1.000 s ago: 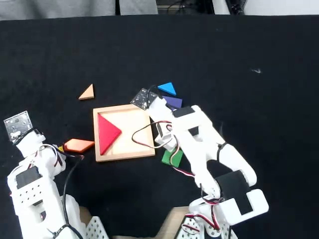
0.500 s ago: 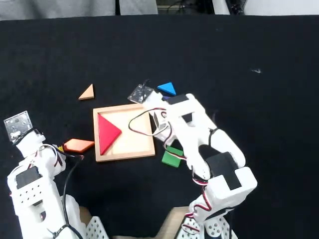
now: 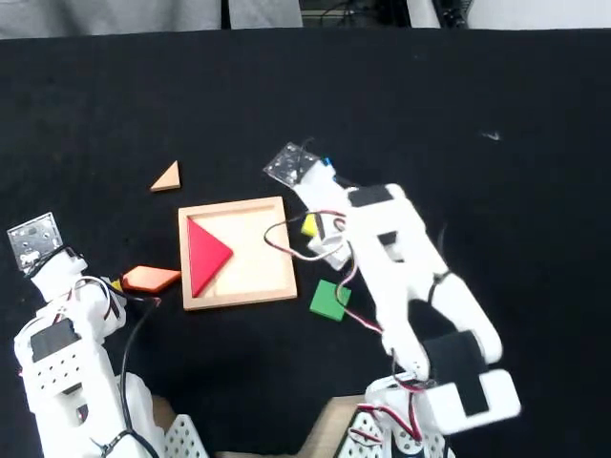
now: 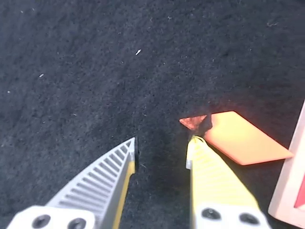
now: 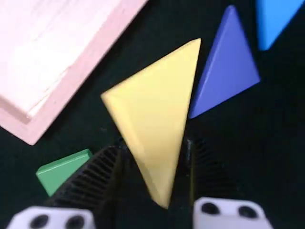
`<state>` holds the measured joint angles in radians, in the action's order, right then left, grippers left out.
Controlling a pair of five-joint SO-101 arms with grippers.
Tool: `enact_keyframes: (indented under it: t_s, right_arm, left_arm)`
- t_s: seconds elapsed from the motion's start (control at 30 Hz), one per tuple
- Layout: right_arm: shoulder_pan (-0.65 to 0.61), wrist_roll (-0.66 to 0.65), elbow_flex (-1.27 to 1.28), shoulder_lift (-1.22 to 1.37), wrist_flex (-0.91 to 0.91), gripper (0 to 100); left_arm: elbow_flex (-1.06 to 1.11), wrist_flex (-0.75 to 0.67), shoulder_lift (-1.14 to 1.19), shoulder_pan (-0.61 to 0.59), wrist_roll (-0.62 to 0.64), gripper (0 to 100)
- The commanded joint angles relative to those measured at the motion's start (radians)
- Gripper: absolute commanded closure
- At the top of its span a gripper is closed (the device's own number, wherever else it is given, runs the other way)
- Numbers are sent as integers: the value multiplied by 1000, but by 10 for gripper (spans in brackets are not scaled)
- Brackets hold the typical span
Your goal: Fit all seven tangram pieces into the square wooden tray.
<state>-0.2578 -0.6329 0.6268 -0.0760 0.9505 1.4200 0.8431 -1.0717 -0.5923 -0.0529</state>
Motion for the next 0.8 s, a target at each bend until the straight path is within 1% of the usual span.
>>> enact_keyframes:
  t_s: [0.0,0.1,0.2,0.3,0.53,0.67,0.77]
  right_arm:
    - [69,11,35,-81,-95,822]
    - [97,11,42,-81,-110,822]
    - [83,12,42,-82,-107,822]
    - [64,44,36,-81,-114,822]
    - [52,29,35,-79,-117,828]
    - [34,29,41,-79,-146,921]
    - [20,32,41,-79,-146,968]
  left_arm:
    - [-4,-11,-12,10,5,812]
    - [-4,-11,-12,10,5,812]
    - [-4,-11,-12,10,5,812]
    - [-4,-11,-12,10,5,812]
    - [-4,-11,-12,10,5,812]
    - [-4,-12,-12,10,5,812]
    - [-4,-14,-12,10,5,812]
